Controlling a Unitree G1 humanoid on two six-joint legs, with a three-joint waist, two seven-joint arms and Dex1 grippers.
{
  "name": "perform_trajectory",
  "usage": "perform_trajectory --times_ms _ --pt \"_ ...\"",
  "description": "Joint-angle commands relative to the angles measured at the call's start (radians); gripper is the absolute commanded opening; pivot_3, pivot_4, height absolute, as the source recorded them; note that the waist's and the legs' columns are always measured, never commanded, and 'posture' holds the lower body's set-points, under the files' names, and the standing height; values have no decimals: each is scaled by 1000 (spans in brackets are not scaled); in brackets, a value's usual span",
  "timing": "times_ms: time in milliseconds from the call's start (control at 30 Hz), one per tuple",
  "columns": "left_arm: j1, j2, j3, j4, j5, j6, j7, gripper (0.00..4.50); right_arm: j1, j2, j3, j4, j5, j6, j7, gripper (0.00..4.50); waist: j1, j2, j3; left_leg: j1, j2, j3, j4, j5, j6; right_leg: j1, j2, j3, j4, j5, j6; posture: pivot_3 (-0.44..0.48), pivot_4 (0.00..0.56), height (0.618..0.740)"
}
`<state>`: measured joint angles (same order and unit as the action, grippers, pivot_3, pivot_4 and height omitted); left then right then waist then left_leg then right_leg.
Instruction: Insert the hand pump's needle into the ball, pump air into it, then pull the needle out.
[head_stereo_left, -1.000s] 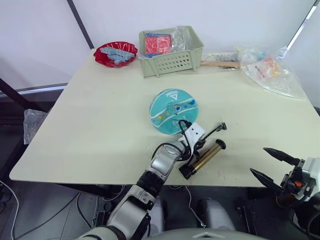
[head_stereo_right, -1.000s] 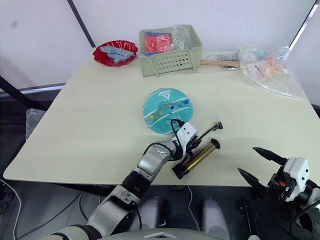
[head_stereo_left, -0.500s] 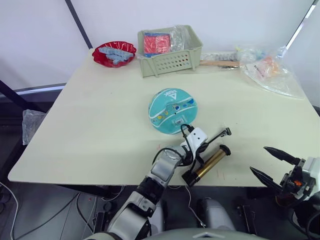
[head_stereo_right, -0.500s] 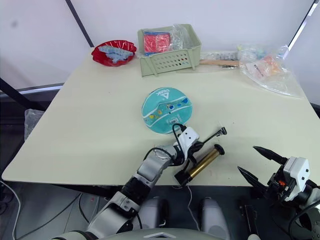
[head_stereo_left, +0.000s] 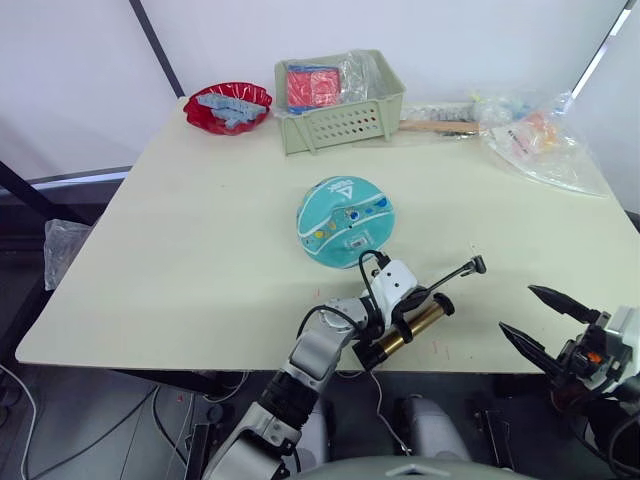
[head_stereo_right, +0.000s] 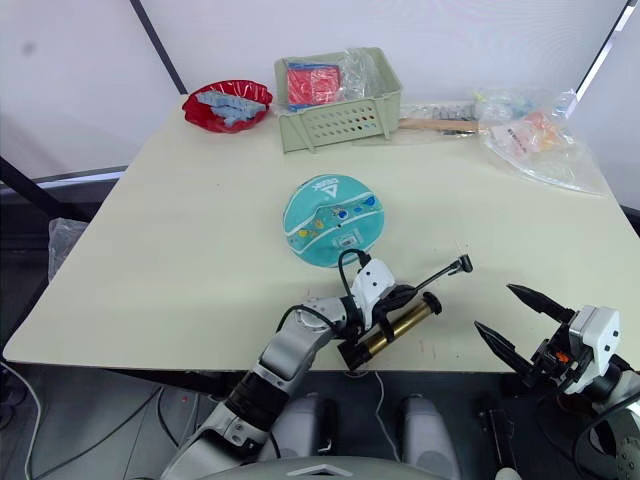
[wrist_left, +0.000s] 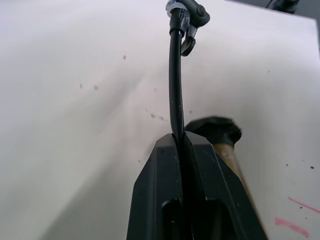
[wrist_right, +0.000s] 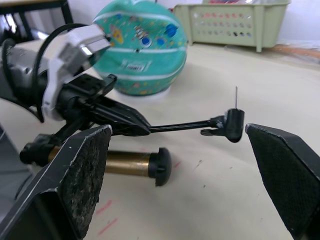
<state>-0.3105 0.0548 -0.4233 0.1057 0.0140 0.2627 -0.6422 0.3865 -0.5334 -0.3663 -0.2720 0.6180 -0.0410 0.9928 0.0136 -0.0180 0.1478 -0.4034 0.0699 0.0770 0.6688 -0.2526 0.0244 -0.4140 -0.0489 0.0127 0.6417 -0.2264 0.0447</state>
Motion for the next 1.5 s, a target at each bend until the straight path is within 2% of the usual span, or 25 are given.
perform_trajectory --times_ms 33,200,367,567,800,1167,1500 --pt "-31 15 -3 -32 -22 -71 -49 31 -16 8 0 -41 26 18 -18 4500 0 0 0 0 0 0 0 0 0 0 0 0 0 0 0 0 150 738" --pt "-66 41 10 3 -58 -118 -127 31 -37 30 20 -67 36 47 -52 4500 0 0 0 0 0 0 0 0 0 0 0 0 0 0 0 0 150 738" --pt "-97 53 48 53 -108 -166 -195 31 -67 70 47 -131 70 138 -165 4500 -1 0 0 0 0 0 0 0 0 0 0 0 0 1 -1 0 150 738" --pt "-103 46 82 99 -158 -220 -245 31 -131 127 53 -202 195 318 -381 4500 -1 0 0 -2 0 0 0 0 0 -1 0 -1 0 1 -2 0 150 738" --pt "-93 57 116 139 -221 -274 -325 31 -182 117 45 -226 358 506 -517 4500 -1 1 0 -9 0 0 2 0 0 -6 0 -4 0 2 -3 0 150 738" --pt "-91 49 137 167 -246 -287 -377 31 -221 90 23 -219 527 635 -549 4500 -1 1 0 -12 -8 -3 2 -1 3 -5 0 4 -1 -1 2 0 150 738" --pt "-81 42 140 161 -247 -279 -379 31 -208 76 15 -224 556 652 -526 4500 -1 1 0 -11 -12 -4 2 -4 7 -9 0 16 0 0 10 0 150 738"
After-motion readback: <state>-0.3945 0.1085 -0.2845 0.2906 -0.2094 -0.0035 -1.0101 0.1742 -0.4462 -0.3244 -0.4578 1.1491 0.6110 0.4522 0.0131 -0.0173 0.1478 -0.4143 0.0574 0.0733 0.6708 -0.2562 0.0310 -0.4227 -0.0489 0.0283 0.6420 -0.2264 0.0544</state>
